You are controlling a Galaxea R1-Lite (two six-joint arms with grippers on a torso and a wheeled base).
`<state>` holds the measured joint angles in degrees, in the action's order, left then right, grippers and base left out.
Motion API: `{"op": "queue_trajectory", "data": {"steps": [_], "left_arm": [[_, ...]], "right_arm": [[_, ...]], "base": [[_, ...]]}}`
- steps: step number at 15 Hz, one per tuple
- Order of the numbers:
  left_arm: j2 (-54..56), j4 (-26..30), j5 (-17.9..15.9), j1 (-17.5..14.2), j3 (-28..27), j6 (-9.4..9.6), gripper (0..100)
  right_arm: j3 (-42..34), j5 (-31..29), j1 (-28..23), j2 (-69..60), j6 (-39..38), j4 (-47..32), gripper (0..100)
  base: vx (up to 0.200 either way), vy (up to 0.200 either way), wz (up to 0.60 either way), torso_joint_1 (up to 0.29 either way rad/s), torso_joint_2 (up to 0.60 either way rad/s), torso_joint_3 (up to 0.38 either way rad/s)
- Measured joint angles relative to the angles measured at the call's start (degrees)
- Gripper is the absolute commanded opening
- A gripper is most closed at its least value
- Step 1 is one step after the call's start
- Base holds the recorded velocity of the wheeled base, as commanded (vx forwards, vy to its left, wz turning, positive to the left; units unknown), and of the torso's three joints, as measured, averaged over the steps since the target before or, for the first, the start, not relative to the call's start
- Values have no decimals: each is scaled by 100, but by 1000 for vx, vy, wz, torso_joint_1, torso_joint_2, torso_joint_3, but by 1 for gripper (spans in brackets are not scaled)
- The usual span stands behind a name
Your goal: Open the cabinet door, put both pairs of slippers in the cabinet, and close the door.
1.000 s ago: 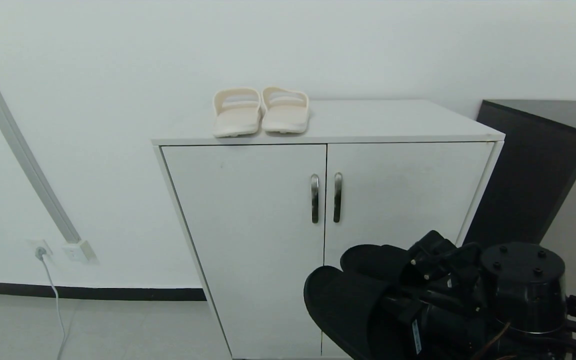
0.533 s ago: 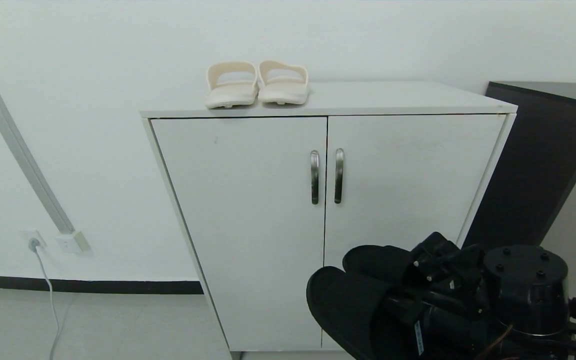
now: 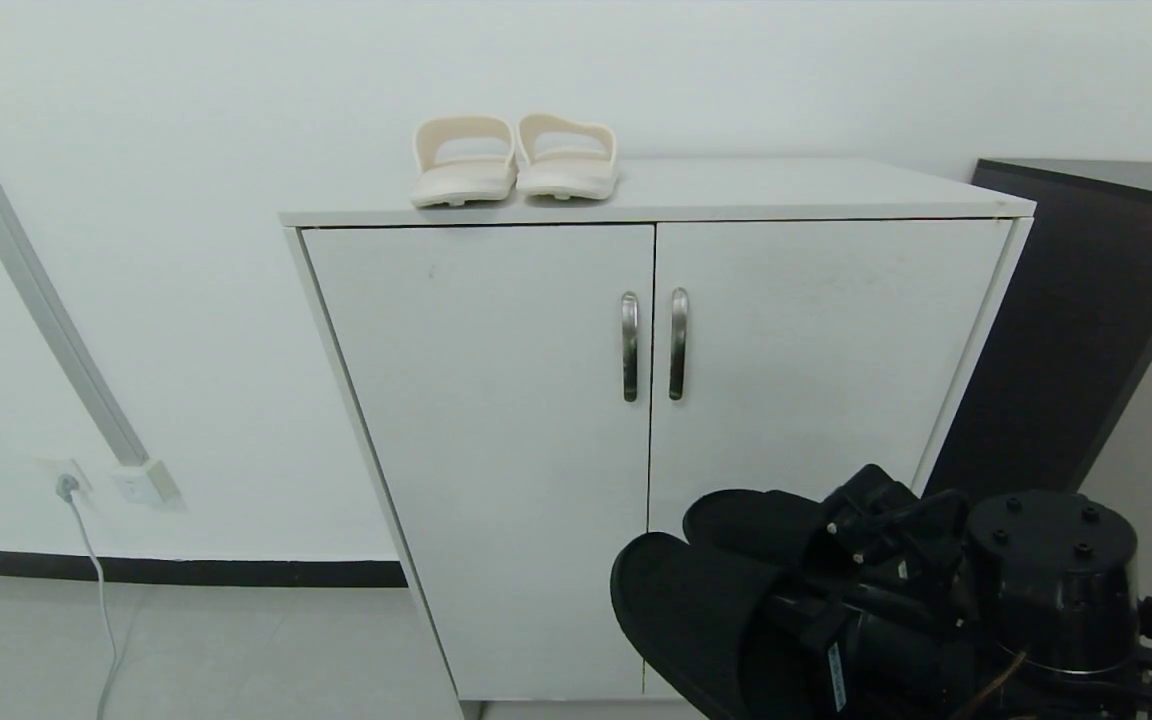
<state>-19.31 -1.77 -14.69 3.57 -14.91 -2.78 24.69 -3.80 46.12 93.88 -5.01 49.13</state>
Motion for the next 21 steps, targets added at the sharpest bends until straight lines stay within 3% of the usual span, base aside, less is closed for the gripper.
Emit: {"op": "queue_trajectory", "data": {"steps": [1, 3, 6, 11, 15, 17, 21], "left_arm": [[-285, -182, -416, 22, -13, 2, 100], [-855, -655, -898, 48, -35, 11, 100], [-1798, -1484, -1167, 293, -132, 27, 100], [-3324, -1780, -1119, 1453, -1165, -1, 100], [-4596, -1887, -685, 2533, -2205, -189, 100], [-5329, -2270, -622, 2909, -2640, -290, 100], [-6511, -3135, -586, 3291, -3178, -413, 100]], "right_arm": [[0, 0, 0, 13, -5, -5, 0], [-7, 6, 0, 28, -5, -2, 0], [-10, 11, 0, 44, -7, 0, 0], [-24, 68, 0, 52, -23, 0, 0], [26, 145, 2, 57, -16, 9, 0], [33, 145, 0, 69, -16, 13, 0], [33, 169, 0, 102, -18, 16, 0]], "base": [[0, 0, 0, 0, 0, 0], [0, 0, 0, 0, 0, 0], [0, 0, 0, 0, 0, 0], [0, 0, 0, 0, 0, 0], [0, 0, 0, 0, 0, 0], [0, 0, 0, 0, 0, 0], [0, 0, 0, 0, 0, 0]]}}
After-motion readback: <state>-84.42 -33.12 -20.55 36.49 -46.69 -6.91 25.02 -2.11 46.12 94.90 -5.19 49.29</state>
